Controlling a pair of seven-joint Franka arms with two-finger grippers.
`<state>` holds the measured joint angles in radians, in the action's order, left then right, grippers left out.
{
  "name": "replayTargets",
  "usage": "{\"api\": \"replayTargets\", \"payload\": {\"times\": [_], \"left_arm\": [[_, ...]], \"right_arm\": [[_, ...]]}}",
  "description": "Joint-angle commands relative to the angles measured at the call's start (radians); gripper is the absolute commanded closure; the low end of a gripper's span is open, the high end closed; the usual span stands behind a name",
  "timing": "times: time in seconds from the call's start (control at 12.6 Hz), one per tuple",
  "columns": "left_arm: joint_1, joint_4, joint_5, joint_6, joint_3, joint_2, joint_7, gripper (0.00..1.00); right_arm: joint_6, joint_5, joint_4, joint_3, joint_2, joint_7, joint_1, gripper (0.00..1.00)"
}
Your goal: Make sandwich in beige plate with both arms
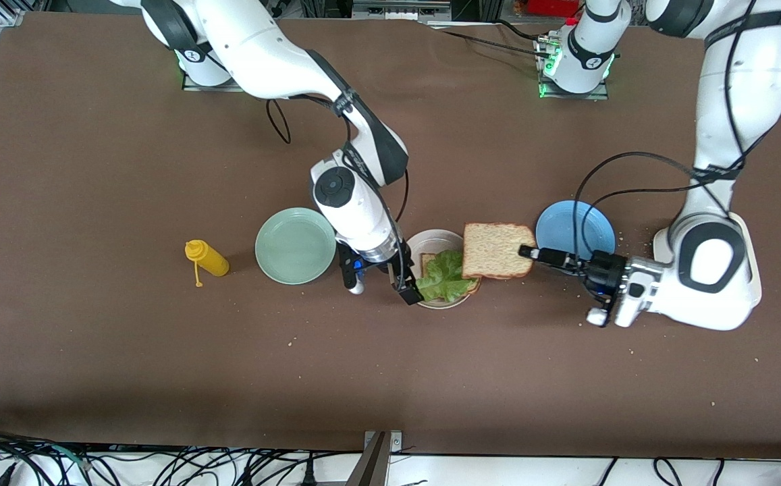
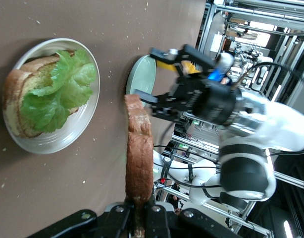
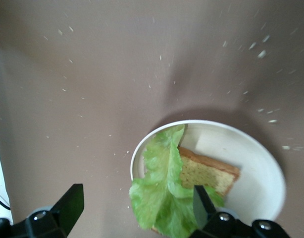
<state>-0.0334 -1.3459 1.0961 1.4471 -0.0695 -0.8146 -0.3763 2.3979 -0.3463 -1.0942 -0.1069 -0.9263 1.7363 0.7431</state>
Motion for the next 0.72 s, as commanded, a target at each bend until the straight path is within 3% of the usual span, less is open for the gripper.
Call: {"api": "replayTargets", "payload": {"times": [0.0, 0.24, 0.64], "left_arm": [[0.061, 0.025, 0.037, 0.085, 0.004, -0.040, -0.059, 1.00], [0.121, 0.025, 0.036, 0.163, 0.004, -0.080, -0.144, 1.00], [0.185, 0.018, 0.022, 0.298, 0.008, -0.084, -0.148, 1.00]], "right_arm": [[-0.197, 0.006, -0.019, 0.006, 0.107, -0.117, -0.068, 0.02], [-0.374, 0.004, -0.024, 0.003, 0.196, -0.265, -0.138, 0.02], [-0.658, 0.018, -0.027, -0.007, 0.317, -0.691, -0.264, 0.02]]}}
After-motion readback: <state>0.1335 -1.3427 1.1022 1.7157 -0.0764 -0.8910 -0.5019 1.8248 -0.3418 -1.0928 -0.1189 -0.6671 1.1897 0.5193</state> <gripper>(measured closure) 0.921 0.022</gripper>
